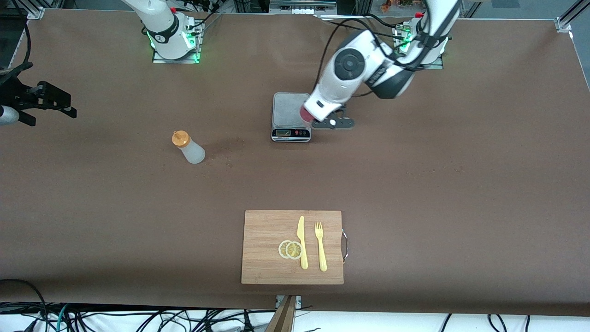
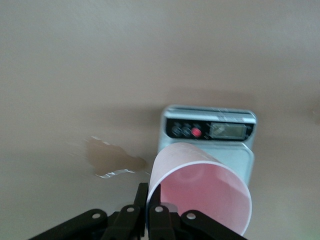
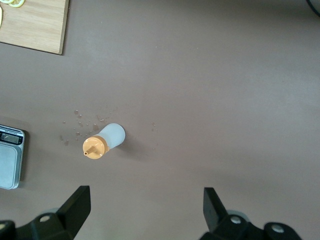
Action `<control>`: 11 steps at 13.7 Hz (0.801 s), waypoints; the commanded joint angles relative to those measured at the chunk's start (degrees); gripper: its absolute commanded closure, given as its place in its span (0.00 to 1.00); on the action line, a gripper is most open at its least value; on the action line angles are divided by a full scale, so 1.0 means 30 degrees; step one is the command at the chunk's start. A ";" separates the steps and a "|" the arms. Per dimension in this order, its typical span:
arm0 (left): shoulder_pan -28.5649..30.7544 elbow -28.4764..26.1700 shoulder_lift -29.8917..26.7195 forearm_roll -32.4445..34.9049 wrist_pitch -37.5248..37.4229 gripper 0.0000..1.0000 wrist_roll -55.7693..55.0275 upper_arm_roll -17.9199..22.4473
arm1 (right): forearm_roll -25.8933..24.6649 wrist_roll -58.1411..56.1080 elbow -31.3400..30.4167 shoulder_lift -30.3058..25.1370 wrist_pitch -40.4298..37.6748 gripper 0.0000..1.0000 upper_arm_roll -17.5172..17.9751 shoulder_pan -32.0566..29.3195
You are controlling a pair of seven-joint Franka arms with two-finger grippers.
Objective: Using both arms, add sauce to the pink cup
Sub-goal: 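Carry the pink cup with the left gripper over the scale, then set the pink cup on the scale and open the left gripper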
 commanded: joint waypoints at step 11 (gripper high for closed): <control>-0.1787 0.0976 0.0262 0.1016 -0.1668 0.00 -0.3373 0.0243 | -0.0119 0.0193 0.0259 -0.0010 -0.0181 0.00 0.0019 0.0006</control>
